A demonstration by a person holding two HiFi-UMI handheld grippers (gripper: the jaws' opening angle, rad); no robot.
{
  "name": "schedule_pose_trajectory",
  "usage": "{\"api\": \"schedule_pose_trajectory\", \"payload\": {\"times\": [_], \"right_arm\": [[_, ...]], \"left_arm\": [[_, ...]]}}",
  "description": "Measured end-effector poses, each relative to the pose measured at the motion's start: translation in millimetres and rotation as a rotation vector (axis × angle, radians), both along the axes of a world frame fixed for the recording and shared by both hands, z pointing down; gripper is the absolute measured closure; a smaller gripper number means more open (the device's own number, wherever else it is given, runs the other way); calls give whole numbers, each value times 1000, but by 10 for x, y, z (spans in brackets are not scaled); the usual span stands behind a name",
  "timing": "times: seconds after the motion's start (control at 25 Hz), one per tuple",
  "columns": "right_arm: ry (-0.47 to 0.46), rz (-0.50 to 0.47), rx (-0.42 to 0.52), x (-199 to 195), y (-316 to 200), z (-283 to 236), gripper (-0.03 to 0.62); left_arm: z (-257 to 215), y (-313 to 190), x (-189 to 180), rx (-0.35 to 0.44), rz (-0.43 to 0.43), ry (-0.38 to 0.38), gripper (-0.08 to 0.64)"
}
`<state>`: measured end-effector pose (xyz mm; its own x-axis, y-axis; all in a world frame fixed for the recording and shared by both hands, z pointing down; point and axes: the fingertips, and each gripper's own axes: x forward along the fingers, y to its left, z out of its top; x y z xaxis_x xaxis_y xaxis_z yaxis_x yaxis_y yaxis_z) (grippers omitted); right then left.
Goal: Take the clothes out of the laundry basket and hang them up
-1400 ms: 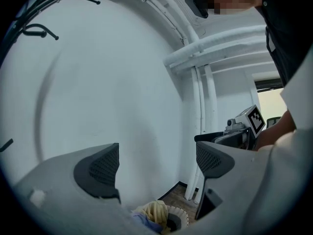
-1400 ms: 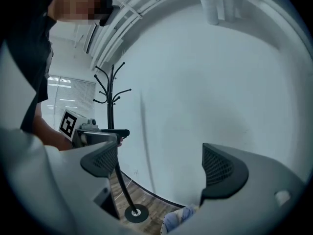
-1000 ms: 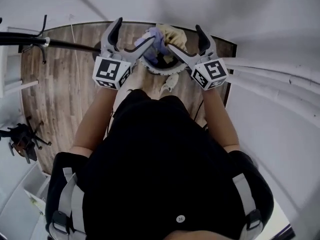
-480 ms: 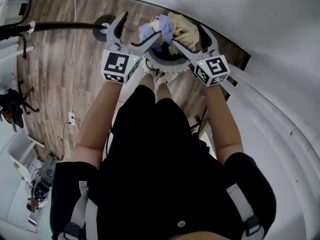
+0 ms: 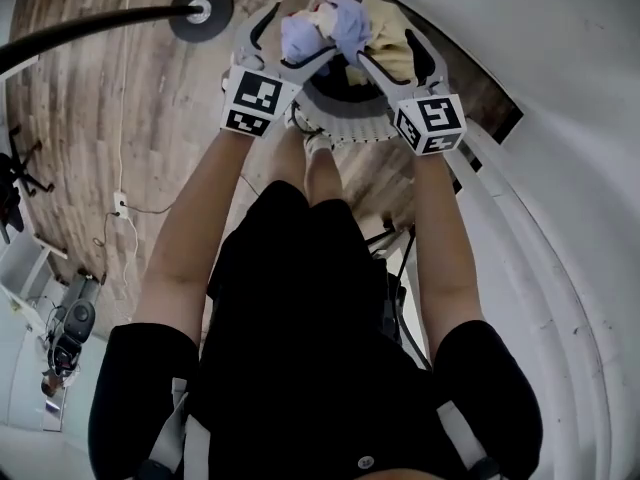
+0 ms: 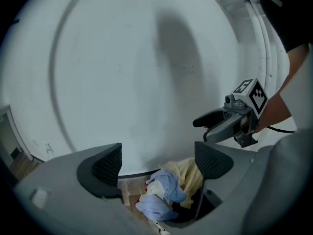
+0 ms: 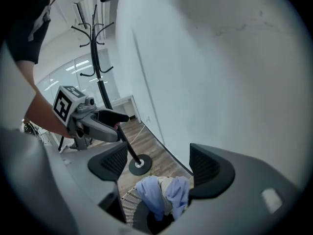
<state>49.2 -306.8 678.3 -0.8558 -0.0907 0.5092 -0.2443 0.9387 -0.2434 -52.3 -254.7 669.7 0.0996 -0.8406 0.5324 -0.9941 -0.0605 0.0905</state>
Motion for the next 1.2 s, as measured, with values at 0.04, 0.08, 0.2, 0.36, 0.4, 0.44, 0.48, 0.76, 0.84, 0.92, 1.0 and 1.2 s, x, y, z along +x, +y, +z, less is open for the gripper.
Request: {"api": "schedule_pose_trajectory", "payload": {"times": [0.04, 0.08, 0.2, 0.36, 0.4, 0.44, 0.48, 0.76, 0.84, 0.92, 1.0, 1.2], "right_arm": [[13, -7, -1, -48, -4, 154, 201], [26, -15, -3, -91, -5, 303, 204], [66, -50, -3, -214, 6, 729, 212], [112, -79, -12, -366, 8, 1233, 221], [126, -82, -16, -393, 7, 1353, 224], [143, -84, -20, -414, 7, 1472, 230], [161, -87, -24, -431, 6, 1587, 234], [272, -166, -11, -572, 9, 2235, 272], [299, -212, -7, -618, 31, 2386, 278], [322, -259, -18, -660, 65, 2538, 288], [348, -294, -24, -698, 77, 2677, 295], [427, -414, -4, -754, 152, 2926, 299]], "left_arm": [[175, 10, -40, -17, -6, 9, 84], [341, 19, -76, -33, -12, 17, 86], [816, 48, -180, -78, -34, 39, 92], [1370, 83, -270, -137, -72, 73, 93], [1502, 95, -273, -155, -81, 83, 95], [1635, 108, -267, -174, -90, 94, 97], [1766, 121, -255, -194, -99, 104, 97], [2496, 160, -233, -319, -153, 154, 130], [2635, 132, -231, -330, -153, 162, 143], [2787, 89, -207, -330, -132, 169, 159], [2912, 33, -191, -334, -100, 169, 170], [3183, -35, -196, -392, -37, 183, 186]]}}
